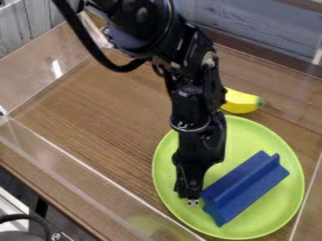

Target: Remove the banana from inside the green plate and put it on the table

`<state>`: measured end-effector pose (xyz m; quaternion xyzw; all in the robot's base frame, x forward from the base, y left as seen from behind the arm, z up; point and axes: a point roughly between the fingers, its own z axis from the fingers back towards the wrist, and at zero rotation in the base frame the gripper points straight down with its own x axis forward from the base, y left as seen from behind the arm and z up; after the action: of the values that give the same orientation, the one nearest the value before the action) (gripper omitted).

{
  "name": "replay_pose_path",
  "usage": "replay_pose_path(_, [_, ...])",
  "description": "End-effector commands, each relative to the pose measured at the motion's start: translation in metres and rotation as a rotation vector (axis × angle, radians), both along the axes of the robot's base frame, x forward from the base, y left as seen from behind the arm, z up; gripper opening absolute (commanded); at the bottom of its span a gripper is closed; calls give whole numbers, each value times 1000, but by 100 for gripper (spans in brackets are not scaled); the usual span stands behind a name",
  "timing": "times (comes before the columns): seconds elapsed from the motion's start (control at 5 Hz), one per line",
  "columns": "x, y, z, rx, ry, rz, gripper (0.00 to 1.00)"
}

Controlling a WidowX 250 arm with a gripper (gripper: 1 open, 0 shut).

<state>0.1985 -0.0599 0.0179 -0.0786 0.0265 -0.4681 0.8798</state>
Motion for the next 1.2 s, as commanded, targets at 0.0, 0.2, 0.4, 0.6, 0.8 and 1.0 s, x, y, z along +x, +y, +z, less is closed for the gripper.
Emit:
replay_pose_path(0.0, [3, 2, 5, 1, -23, 3, 0])
replay_pose_path(0.2, [4, 3, 6, 1, -27, 6, 0])
replay_pose_path(0.4, [5, 3, 8, 2, -32, 9, 0])
replay_pose_path(0.6, [5, 4, 9, 2, -36, 11, 0])
replay_pose_path(0.8, [6, 4, 11, 3, -40, 15, 0])
replay_pose_path(1.0, [7, 4, 12, 4, -44, 17, 0])
